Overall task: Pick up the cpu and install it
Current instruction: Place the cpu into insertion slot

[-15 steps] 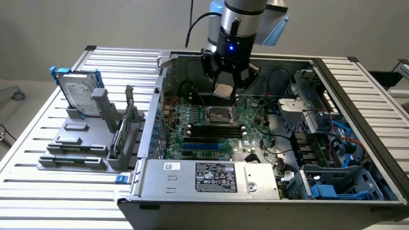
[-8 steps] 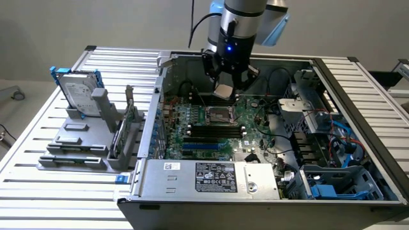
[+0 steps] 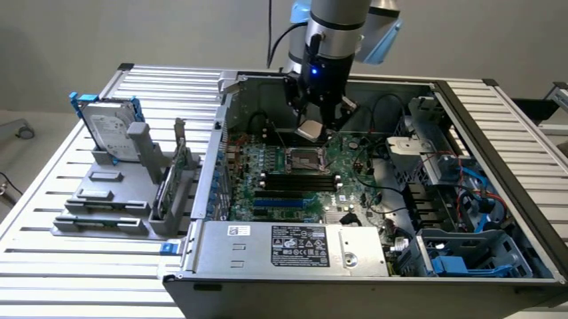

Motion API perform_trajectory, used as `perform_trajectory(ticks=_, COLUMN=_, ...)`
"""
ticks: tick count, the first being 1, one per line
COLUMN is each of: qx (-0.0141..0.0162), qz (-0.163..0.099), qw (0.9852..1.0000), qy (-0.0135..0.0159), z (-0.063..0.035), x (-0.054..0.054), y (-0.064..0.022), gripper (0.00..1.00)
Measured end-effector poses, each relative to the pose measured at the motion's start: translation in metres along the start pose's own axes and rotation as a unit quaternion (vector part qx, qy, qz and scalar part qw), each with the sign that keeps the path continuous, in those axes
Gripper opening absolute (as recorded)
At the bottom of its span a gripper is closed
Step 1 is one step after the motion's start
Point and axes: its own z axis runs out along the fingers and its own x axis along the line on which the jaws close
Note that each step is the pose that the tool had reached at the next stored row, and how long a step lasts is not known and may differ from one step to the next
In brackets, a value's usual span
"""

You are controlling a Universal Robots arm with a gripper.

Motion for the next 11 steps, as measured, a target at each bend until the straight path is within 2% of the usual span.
perform_trajectory(ticks=3, qx=-0.0019, qz=0.027, qw=0.9996, qy=-0.0012, z=0.0041, x=0.0, y=-0.0002, gripper=0.55)
perform_trajectory(ticks=6, qx=-0.0039, qz=0.054, qw=0.9985, qy=-0.0024, z=0.0086, x=-0.001, y=-0.0004, gripper=0.55)
perform_trajectory(ticks=11, qx=-0.0071, qz=0.099, qw=0.995, qy=-0.0044, z=0.0162, x=-0.001, y=-0.0007, gripper=0.55)
